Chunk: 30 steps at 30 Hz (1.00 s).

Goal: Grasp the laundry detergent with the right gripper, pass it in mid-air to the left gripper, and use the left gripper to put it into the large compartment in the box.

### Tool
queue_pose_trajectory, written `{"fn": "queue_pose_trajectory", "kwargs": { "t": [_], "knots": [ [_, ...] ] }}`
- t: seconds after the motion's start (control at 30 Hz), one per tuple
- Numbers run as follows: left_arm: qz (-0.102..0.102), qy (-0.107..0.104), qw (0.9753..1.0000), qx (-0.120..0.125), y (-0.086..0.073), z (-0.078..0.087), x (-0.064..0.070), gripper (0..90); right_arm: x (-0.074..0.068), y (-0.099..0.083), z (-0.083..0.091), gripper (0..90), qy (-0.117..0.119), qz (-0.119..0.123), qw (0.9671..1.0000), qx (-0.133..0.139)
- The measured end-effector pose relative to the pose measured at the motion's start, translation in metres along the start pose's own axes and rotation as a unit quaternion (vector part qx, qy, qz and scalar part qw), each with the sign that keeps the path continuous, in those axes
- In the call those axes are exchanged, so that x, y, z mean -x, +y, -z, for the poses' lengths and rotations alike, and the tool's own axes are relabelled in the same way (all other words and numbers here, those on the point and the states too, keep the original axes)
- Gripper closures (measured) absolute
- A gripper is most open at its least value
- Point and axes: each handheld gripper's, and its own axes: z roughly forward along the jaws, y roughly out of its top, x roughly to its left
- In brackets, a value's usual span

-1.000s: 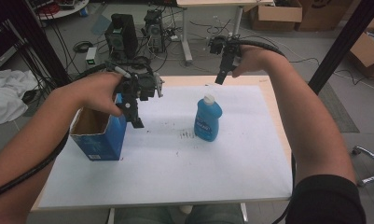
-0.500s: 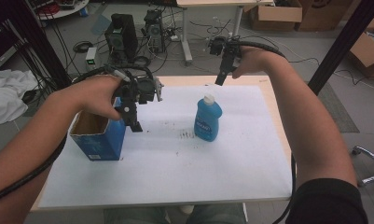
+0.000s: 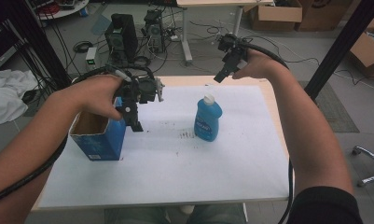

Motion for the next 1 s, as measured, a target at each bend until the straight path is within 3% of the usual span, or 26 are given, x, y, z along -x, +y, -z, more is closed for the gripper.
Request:
{"fn": "queue_pose_trajectory", "kwargs": {
  "t": [0.07,0.1,0.2,0.27,0.3,0.37,0.5,0.77,1.0],
  "knots": [
    [-0.001,0.001,1.0000,0.001,0.001,0.000,0.001,0.1,0.004,-0.009,0.004,0.0,0.001,-0.017,0.9993,0.034],
    [-0.002,0.001,1.0000,0.002,0.001,0.001,0.002,0.1,0.004,-0.009,0.004,0.0,0.001,-0.017,0.9993,0.034],
    [-0.004,0.004,1.0000,0.002,0.001,0.002,0.004,0.1,0.007,-0.023,0.009,0.0,-0.013,-0.038,0.9969,0.068],
    [-0.005,0.006,1.0000,0.004,0.000,0.002,0.004,0.1,0.008,-0.034,0.013,0.0,-0.038,-0.057,0.9933,0.093],
    [-0.005,0.008,1.0000,0.004,0.000,0.002,0.004,0.1,0.007,-0.045,0.015,0.0,-0.047,-0.068,0.9898,0.116],
    [-0.004,0.009,0.9999,0.007,-0.001,0.003,0.004,0.1,0.006,-0.050,0.016,0.0,-0.057,-0.070,0.9883,0.123],
    [-0.008,0.010,0.9998,0.013,-0.001,0.001,0.004,0.1,-0.001,-0.071,0.016,0.0,-0.056,-0.087,0.9816,0.161],
    [-0.014,0.012,0.9997,0.017,-0.003,0.002,0.009,0.1,-0.022,-0.112,0.008,0.0,-0.056,-0.101,0.9714,0.208],
    [-0.010,0.015,0.9996,0.020,-0.008,0.003,0.011,0.1,-0.051,-0.143,-0.013,0.0,-0.044,-0.107,0.9618,0.248]
  ]
}}
